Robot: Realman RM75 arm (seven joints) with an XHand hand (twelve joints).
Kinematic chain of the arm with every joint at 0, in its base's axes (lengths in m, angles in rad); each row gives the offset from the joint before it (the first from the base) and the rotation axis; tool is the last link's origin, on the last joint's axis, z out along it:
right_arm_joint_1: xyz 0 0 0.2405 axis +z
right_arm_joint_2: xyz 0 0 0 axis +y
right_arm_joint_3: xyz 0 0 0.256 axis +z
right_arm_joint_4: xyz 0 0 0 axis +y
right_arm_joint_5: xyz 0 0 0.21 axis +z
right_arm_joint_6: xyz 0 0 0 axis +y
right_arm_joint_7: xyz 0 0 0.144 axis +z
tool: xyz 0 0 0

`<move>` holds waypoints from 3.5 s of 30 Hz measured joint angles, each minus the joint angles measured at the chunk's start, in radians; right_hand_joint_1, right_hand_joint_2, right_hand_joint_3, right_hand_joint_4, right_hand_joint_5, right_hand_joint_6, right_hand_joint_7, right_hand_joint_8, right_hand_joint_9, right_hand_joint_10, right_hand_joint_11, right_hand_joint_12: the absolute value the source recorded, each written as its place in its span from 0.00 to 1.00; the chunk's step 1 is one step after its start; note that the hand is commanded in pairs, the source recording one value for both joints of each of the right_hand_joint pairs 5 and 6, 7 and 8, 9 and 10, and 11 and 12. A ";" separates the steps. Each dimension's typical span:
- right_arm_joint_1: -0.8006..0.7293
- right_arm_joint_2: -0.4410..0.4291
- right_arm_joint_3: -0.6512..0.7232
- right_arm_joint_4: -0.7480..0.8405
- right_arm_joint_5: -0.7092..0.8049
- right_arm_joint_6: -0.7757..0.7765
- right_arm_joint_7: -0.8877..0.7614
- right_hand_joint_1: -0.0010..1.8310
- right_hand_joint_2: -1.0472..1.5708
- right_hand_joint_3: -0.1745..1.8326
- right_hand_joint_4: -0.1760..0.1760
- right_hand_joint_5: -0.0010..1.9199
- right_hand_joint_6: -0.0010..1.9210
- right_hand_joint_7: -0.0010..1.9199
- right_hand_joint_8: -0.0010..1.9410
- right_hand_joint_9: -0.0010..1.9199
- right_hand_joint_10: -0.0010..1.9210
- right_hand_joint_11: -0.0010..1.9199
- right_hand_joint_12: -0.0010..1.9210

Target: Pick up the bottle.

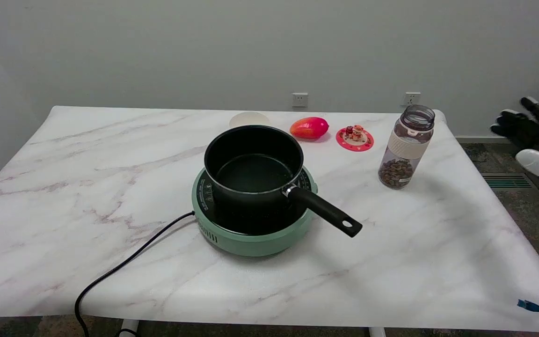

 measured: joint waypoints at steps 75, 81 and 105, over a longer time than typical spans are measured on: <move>0.450 -0.117 -0.395 -0.190 -0.286 -0.058 -0.076 0.84 0.45 0.62 0.50 0.45 0.45 0.64 0.63 0.55 0.55 0.37 0.37; 0.440 -0.117 -0.378 -0.189 -0.286 -0.052 -0.076 0.84 0.51 0.64 0.50 0.63 0.63 0.73 0.72 0.64 0.64 0.48 0.48; 0.416 -0.110 -0.343 -0.170 -0.285 -0.017 -0.052 0.81 0.80 0.32 0.50 1.00 1.00 0.94 0.93 0.75 0.75 0.63 0.63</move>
